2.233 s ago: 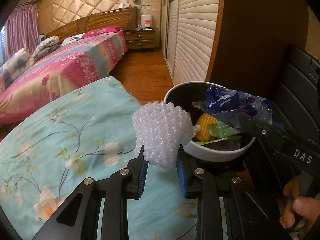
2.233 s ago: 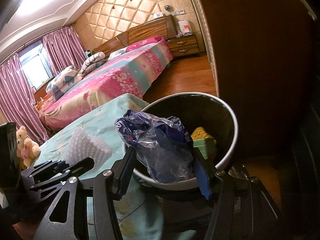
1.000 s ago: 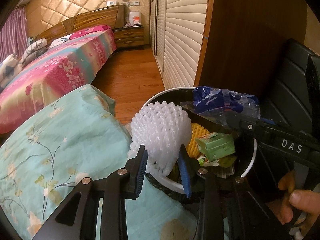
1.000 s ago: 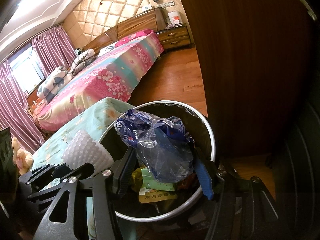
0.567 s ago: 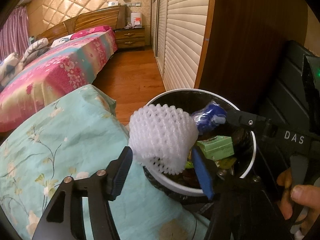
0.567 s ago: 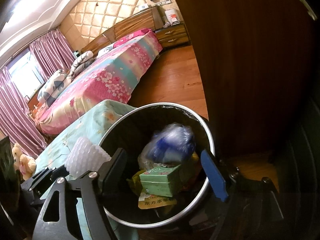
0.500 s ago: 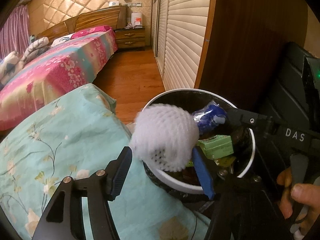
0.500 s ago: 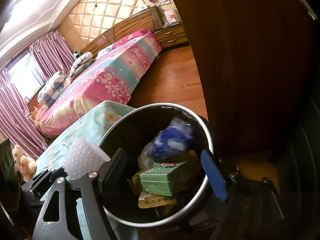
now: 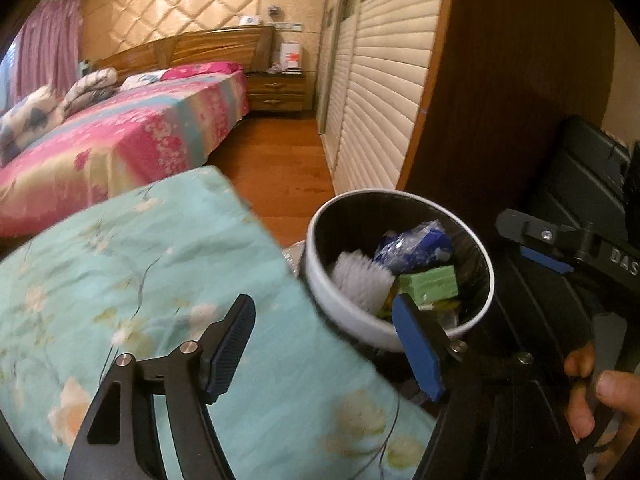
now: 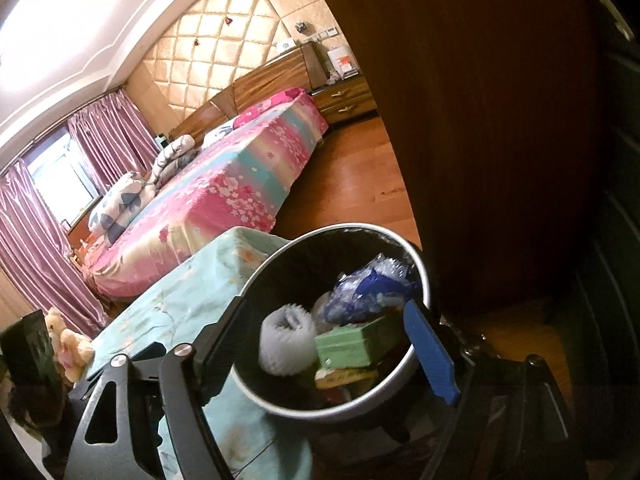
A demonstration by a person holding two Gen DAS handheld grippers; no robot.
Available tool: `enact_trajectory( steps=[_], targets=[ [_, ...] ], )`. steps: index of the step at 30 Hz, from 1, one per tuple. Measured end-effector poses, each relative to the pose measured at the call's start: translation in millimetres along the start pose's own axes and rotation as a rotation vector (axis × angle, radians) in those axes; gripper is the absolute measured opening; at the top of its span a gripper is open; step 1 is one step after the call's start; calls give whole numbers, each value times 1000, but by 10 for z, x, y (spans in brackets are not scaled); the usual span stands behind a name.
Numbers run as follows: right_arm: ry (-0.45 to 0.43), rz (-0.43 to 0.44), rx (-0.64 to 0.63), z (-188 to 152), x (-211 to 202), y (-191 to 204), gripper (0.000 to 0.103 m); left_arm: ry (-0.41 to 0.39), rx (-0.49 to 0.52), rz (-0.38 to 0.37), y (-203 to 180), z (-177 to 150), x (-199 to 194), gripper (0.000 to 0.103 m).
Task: Collect trash
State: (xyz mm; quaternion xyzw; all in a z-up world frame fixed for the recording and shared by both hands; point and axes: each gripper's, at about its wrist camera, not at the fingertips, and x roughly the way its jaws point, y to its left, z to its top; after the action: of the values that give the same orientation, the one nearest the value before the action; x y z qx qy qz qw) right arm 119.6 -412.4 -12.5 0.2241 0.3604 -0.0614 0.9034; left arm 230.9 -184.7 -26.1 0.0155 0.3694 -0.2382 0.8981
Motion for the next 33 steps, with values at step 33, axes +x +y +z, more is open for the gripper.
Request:
enact_trajectory(
  steps=[33],
  targets=[
    [-392, -49, -354, -1061, -705, 1157, 103, -430, -61, 326, 155, -1359, -1714, 102]
  ],
)
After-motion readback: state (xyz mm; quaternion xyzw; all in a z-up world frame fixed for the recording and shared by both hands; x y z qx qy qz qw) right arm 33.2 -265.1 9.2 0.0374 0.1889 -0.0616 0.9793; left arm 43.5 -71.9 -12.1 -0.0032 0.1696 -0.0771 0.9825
